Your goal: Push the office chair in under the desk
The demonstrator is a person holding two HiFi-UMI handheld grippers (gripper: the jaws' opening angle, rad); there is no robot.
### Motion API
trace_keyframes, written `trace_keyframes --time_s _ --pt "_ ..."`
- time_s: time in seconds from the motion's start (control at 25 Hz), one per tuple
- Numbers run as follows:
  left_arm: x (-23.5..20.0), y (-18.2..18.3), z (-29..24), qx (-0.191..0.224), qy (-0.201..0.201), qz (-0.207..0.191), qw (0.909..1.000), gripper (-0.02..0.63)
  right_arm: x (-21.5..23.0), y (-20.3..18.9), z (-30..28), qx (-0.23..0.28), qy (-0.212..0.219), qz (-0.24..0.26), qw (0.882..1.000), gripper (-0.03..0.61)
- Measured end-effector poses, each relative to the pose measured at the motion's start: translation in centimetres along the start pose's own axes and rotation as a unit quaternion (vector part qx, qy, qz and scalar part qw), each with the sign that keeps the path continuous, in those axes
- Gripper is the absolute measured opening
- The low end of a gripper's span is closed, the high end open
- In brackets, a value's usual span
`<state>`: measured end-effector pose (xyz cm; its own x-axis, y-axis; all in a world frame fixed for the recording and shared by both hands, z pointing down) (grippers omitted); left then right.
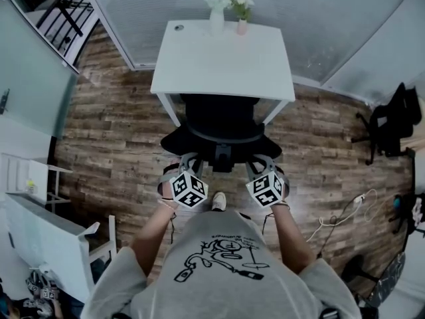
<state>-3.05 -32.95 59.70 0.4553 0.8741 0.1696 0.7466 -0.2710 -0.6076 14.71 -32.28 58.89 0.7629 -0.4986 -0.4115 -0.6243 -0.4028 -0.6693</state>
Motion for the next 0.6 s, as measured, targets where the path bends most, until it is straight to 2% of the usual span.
trace_keyframes --time_s 0.08,0.2,0.36,0.48,0.6 --pt "0.4 1.5 1.5 0.056 -0.020 0.053 0.9968 0.035 0.1 1.7 1.2 0.025 0.004 -0.048 0.999 0.078" --pt "0.5 3.9 4.5 0.140 -0.038 0.117 0.9825 0.020 0.3 4.7 3.6 0.067 0.014 -0.109 0.992 0.065" --pt "0.4 6.6 8.4 0.212 -0.025 0.135 0.9676 0.003 0.2 8.0 7.0 0.118 0.038 -0.166 0.978 0.056" --pt "0.7 8.3 10.7 0.270 -0.043 0.159 0.9488 0.003 0.2 9.9 9.1 0.151 0.053 -0.203 0.966 0.052" --pt "1.0 9.6 12.7 0.308 -0.062 0.179 0.9322 0.002 0.1 11.9 11.3 0.179 0.066 -0.226 0.955 0.051"
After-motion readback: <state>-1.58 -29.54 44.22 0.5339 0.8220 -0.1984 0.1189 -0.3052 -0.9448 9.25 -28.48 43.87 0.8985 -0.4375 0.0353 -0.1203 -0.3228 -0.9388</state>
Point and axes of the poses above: the fingertips, and each gripper's own axes: z backward along the fingers, x to its right, y out of its top, the point moved 2 cm from there along z, backward along the fingers, and after that the axes turned 13 degrees about -y, right-handed, at the moved point
